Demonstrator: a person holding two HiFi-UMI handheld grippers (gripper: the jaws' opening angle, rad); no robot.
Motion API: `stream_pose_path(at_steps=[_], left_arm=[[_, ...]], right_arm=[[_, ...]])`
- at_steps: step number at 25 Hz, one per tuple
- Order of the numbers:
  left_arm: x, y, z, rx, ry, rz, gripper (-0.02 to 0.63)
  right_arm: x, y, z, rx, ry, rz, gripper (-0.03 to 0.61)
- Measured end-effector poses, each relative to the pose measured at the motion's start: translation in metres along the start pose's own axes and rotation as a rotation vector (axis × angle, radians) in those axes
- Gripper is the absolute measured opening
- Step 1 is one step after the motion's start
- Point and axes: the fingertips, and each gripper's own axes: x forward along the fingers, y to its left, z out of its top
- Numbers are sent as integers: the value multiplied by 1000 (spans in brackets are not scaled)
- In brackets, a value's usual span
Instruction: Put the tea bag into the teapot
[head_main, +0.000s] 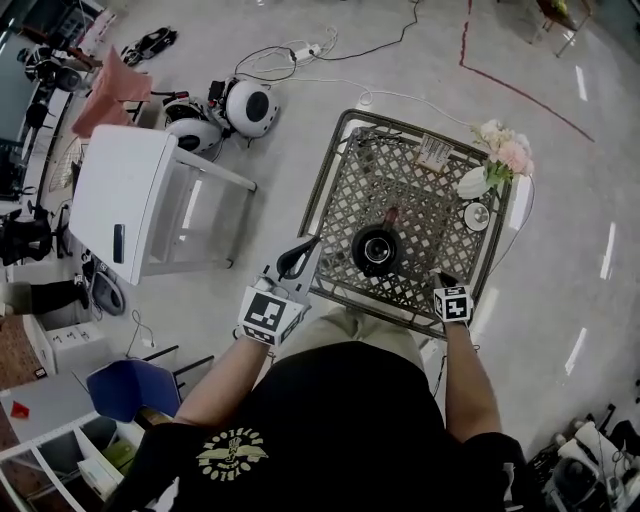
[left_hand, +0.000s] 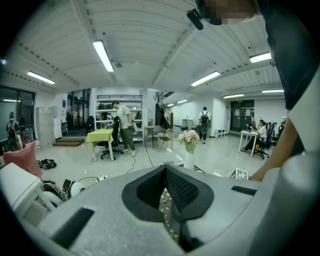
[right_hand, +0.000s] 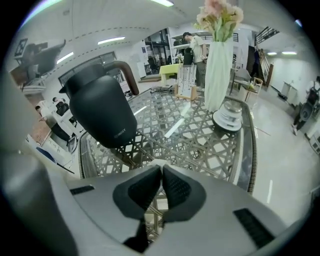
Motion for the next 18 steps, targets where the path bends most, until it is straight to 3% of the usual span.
stream_pose_path(at_steps=[5,18], left_arm=[[-2,18,18,-101,-64,10,-5],[-6,38,56,-94,-169,-3,-5]], right_arm=[[-35,6,26,17,-98,-4,18],[-127,36,94,-31,-300,-20,18]])
